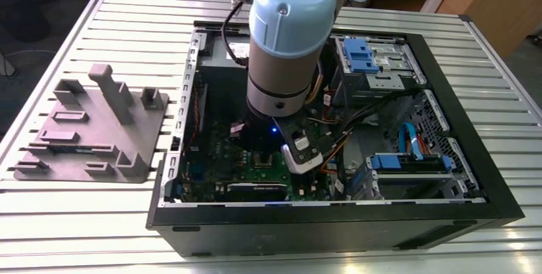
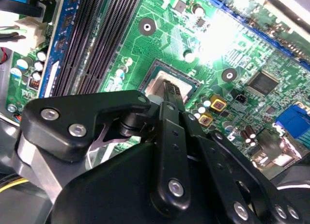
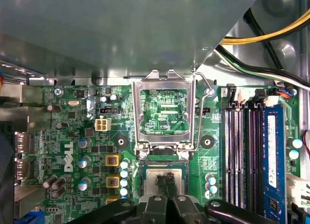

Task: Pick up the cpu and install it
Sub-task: 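Place the cpu into insertion slot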

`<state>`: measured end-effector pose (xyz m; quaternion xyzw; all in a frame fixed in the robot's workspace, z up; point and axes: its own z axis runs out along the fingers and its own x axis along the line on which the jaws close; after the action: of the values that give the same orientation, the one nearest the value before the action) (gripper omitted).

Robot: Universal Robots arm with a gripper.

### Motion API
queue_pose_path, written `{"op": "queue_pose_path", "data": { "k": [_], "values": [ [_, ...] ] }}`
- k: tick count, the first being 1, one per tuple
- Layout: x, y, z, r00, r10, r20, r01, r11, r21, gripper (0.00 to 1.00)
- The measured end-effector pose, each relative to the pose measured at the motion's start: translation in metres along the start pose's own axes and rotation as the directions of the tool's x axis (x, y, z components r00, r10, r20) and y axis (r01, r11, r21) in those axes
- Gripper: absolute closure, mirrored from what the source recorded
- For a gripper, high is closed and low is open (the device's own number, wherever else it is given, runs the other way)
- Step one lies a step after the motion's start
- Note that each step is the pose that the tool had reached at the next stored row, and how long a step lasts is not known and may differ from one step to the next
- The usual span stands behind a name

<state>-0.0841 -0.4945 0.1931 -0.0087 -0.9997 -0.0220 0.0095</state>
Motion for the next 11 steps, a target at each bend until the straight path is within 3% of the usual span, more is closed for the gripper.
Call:
{"op": "queue_pose_path", "data": {
  "k": [3, 11],
  "values": [
    [0.0000, 0.0003, -0.0031, 1.0000, 0.000, 0.0005, 0.000, 1.0000, -0.0011, 0.90],
    [0.0004, 0.0008, -0.0188, 1.0000, 0.000, 0.0000, 0.000, 1.0000, 0.0001, 0.90]
  ]
}}
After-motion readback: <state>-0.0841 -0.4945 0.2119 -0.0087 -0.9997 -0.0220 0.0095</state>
